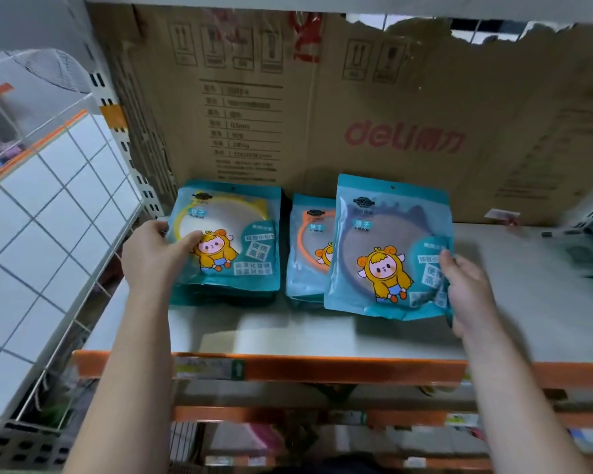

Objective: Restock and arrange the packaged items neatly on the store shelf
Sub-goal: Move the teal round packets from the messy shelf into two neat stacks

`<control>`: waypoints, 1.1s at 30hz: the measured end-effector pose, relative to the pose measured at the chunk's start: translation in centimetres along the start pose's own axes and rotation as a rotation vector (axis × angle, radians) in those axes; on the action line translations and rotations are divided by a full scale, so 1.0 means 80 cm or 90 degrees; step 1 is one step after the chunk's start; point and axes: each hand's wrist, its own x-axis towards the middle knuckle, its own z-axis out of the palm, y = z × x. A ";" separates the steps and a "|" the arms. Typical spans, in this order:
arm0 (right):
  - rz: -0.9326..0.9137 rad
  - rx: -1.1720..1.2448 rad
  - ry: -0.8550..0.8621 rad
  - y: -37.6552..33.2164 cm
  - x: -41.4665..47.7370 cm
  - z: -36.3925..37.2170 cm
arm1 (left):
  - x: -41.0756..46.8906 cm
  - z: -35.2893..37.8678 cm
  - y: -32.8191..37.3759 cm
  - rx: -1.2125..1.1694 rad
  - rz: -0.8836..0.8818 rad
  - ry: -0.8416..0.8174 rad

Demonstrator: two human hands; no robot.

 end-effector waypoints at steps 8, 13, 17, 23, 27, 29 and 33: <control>0.003 -0.013 -0.011 -0.005 -0.008 0.003 | 0.008 0.003 -0.010 0.079 0.005 0.022; 0.011 -0.016 -0.014 -0.005 -0.013 0.003 | 0.005 0.002 -0.013 0.159 0.042 0.069; 0.014 -0.024 -0.022 -0.009 -0.012 0.008 | -0.013 0.009 -0.008 0.221 0.151 0.097; 0.036 -0.072 -0.101 -0.034 0.012 0.040 | -0.080 0.044 0.014 0.198 0.378 0.018; 0.050 -0.136 -0.157 -0.041 0.031 0.063 | -0.105 0.059 0.007 0.162 0.420 0.039; 0.053 -0.193 -0.164 -0.042 0.037 0.066 | -0.108 0.060 0.000 0.145 0.427 0.045; 0.037 -0.275 -0.123 -0.037 0.044 0.066 | -0.112 0.062 -0.009 0.135 0.431 0.034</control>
